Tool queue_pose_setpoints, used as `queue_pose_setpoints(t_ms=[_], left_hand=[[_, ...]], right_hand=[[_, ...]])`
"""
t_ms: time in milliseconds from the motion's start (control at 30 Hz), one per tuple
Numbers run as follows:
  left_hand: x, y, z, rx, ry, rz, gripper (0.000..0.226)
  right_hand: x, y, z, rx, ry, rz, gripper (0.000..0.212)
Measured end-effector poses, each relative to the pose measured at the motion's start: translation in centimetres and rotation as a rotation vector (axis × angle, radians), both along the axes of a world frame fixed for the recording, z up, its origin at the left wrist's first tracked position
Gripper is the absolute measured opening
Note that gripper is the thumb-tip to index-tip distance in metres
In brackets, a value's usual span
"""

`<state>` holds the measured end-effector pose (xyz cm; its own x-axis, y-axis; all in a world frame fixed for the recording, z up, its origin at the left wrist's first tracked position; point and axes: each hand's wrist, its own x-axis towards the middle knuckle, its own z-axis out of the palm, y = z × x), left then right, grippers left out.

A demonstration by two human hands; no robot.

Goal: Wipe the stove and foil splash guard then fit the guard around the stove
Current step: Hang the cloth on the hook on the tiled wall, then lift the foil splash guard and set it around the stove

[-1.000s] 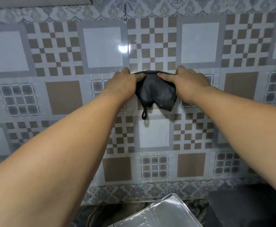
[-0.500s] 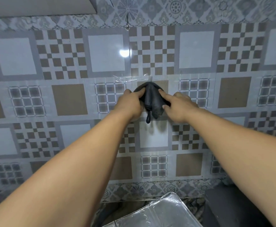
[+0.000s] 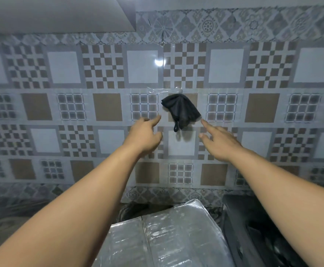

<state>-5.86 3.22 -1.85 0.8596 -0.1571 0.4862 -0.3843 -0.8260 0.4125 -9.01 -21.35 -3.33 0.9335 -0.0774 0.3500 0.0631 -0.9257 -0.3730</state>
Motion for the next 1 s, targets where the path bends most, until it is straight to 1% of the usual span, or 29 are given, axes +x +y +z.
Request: queue_pose_setpoints(t_ms=[100,233,400,600,800,1000], left_hand=[[-4.2,1.9,-2.4,0.018,0.067,0.045,0.063],[-10.4,4.6,-5.2,0.028,0.138,0.1,0.06],[-17.8,8.4,-8.8,-0.024,0.207,0.179,0.06],[-24.1,13.8,-13.1,-0.104,0.296,0.269,0.06],[-26.7,19.8,-17.4,-0.198,0.363,0.361,0.059],[-24.1,26.0,-22.8,-0.237,0.494,0.362,0.059]], right_hand=[[-3.5,0.4,-2.4,0.032,0.053,0.043,0.057],[-8.4,1.5,-5.4,0.022,0.114,0.104,0.056],[-13.1,4.1,-9.3,0.034,0.192,0.181,0.056],[-15.7,9.4,-13.6,0.036,0.256,0.293,0.059],[-15.8,15.2,-17.5,0.022,0.322,0.382,0.061],[-11.8,19.7,-23.1,0.029,0.419,0.373,0.065]])
